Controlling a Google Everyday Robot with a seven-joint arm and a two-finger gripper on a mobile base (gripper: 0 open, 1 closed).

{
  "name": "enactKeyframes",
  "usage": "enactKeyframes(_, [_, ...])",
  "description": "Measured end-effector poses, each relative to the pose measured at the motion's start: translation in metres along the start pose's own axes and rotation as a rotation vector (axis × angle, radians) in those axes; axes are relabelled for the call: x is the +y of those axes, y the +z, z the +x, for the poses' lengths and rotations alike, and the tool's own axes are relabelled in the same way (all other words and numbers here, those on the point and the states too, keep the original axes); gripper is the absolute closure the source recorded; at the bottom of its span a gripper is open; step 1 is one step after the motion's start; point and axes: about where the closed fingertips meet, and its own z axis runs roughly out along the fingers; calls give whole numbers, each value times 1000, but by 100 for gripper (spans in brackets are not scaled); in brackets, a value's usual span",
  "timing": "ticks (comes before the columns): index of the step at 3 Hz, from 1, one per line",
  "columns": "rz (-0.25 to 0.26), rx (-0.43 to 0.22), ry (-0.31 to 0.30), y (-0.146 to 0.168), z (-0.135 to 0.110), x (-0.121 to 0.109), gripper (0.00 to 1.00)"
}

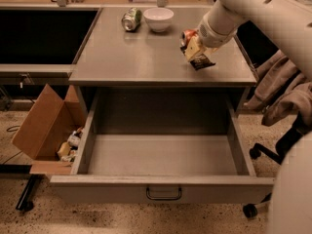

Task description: Place rxbar chocolate into top drawer

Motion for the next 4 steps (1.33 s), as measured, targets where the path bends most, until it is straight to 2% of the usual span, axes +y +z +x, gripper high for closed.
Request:
enactKeyframes(1, [-92, -20, -129, -13, 4, 26, 100])
enactKeyframes(2, [-113, -15, -202, -12, 6, 33, 100])
enactKeyframes(3, [-124, 3, -234, -7, 11, 36, 100])
enactKeyframes(4, [-159, -39, -351, -28, 32, 55, 100])
